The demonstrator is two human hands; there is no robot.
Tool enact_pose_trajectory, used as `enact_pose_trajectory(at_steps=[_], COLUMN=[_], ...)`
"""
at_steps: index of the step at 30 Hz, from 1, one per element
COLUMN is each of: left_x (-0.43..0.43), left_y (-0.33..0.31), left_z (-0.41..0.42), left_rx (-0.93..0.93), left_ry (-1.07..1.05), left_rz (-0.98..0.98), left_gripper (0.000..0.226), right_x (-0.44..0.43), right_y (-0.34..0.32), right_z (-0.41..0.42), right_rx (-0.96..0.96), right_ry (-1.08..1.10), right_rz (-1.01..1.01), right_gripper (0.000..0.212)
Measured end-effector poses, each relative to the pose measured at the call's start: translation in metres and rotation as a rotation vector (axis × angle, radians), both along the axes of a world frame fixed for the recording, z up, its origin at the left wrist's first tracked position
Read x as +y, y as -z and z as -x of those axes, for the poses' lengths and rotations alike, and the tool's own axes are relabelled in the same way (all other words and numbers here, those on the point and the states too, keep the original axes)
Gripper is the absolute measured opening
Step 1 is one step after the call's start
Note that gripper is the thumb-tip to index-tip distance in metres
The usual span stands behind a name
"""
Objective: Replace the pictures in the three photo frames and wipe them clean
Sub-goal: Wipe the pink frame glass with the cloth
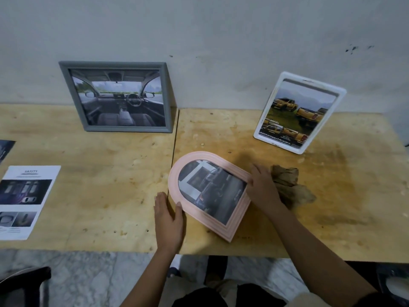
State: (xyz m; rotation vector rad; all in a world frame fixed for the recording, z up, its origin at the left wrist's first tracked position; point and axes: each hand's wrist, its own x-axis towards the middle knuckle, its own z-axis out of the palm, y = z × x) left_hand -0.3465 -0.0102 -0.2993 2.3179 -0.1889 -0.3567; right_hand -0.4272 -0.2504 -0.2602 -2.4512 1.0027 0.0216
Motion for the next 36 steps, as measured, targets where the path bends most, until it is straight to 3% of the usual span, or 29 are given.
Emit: enact_pose_trajectory(at_steps=[3, 8, 13, 19, 25, 31, 36], left_x=[-0.002, -0.019, -0.035, -0.059, -0.097, -0.146, -0.172], left_y=[0.002, -0.006, -0.023, -0.058, -0.088, -0.103, -0.100], left_z=[0.015, 0.018, 0.018, -0.018, -0.112, -0.190, -0.228], left_rx=[-0.025, 0.044, 0.050, 0.074, -0.091, -0.256, -0.416], left_ry=[0.037, -0.108, -0.220, -0.220, -0.072, 0.163, 0.269], left_rz=[-0.053, 0.056, 0.228, 0.386, 0.410, 0.405, 0.335], left_gripper=[0.057, 0.048, 0.044, 0.048, 0.050, 0.048, 0.048], right_x=[0.005, 0.004, -0.001, -0.010, -0.037, -0.056, -0.070], right_y=[0.004, 0.006, 0.004, -0.004, -0.014, -0.021, -0.011], right_z=[-0.008, -0.017, -0.024, -0.040, -0.085, -0.128, -0.166], right_rx=[0.042, 0.021, 0.060, -0.092, -0.131, -0.289, -0.305], right_ry=[-0.094, -0.059, -0.111, -0.035, -0.018, 0.215, 0.314], right_rz=[0.016, 0.080, 0.138, 0.065, 0.014, -0.094, -0.134], right_gripper=[0.033, 0.007, 0.025, 0.021, 0.020, 0.025, 0.028])
